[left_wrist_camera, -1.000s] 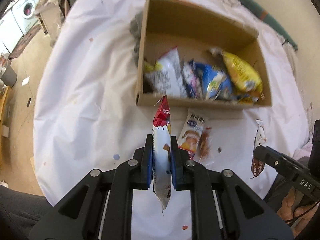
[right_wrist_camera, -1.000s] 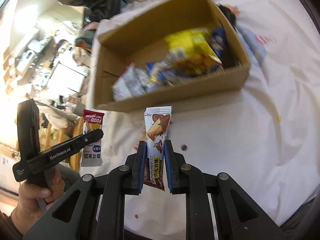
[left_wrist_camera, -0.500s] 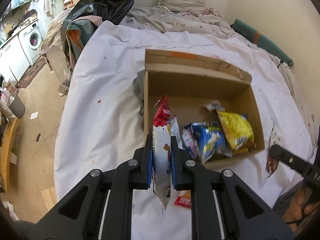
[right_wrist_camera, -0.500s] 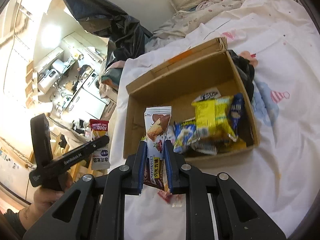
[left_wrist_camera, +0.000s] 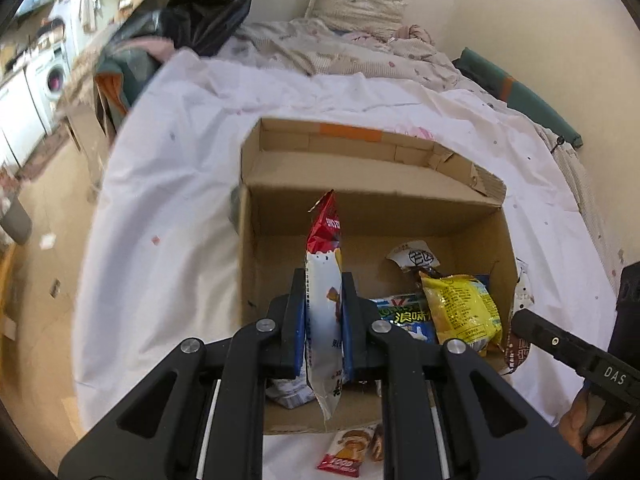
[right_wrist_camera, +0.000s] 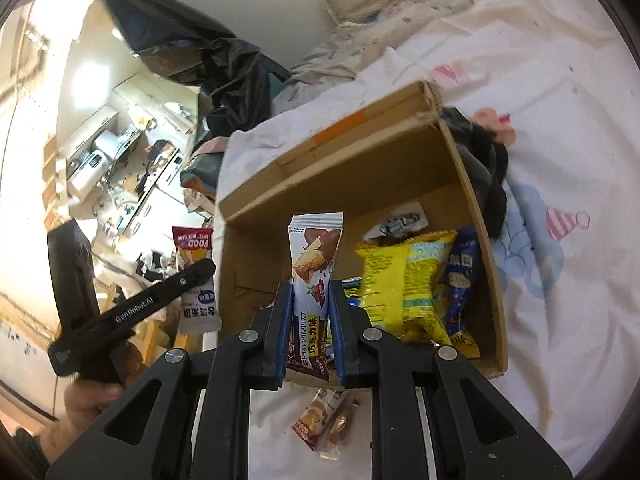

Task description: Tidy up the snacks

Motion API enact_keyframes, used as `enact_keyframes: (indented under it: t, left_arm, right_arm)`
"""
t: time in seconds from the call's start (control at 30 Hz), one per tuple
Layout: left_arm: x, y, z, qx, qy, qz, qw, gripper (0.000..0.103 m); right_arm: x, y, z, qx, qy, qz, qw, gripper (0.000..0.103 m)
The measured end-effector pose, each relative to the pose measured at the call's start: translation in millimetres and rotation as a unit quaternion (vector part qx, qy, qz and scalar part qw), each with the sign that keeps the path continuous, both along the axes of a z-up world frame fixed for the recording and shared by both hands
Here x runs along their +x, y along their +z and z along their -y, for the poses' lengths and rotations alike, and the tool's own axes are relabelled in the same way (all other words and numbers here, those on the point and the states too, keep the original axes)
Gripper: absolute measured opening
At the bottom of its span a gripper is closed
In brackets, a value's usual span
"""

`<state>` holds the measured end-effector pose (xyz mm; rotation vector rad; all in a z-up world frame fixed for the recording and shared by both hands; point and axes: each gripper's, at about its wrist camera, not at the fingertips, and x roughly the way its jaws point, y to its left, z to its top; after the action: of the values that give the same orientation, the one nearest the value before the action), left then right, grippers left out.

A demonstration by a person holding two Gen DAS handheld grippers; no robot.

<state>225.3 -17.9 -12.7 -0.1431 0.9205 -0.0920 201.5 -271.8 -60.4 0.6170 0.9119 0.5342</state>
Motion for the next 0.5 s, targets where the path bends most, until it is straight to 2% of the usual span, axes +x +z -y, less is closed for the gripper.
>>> enact_keyframes:
  t: [0.03, 0.17, 0.4, 0.5]
  left_arm:
    - [1, -9, -1, -0.018, -0.002, -0.011, 0.9998, 0.012]
    - [5, -23, 1, -0.040, -0.006, -0.033, 0.9986, 0.012]
    - [2, -22, 11, -0.034, -0.017, -0.027, 0.9989, 0.012]
    - [3, -25, 20, -0.007, -0.018, -0.044, 0.9988, 0.013]
  right_arm:
    - [2, -2, -1, -0.001, 0.001, -0.003, 1.000, 0.019]
    - [5, -7, -9, -0.015, 0.014, -0.005, 1.000, 0.019]
    - [7, -6, -23, -0.039, 0.028, 0.008, 0.999, 0.021]
    - [7, -6, -28, -0.037, 0.037, 0.008, 0.999, 0.021]
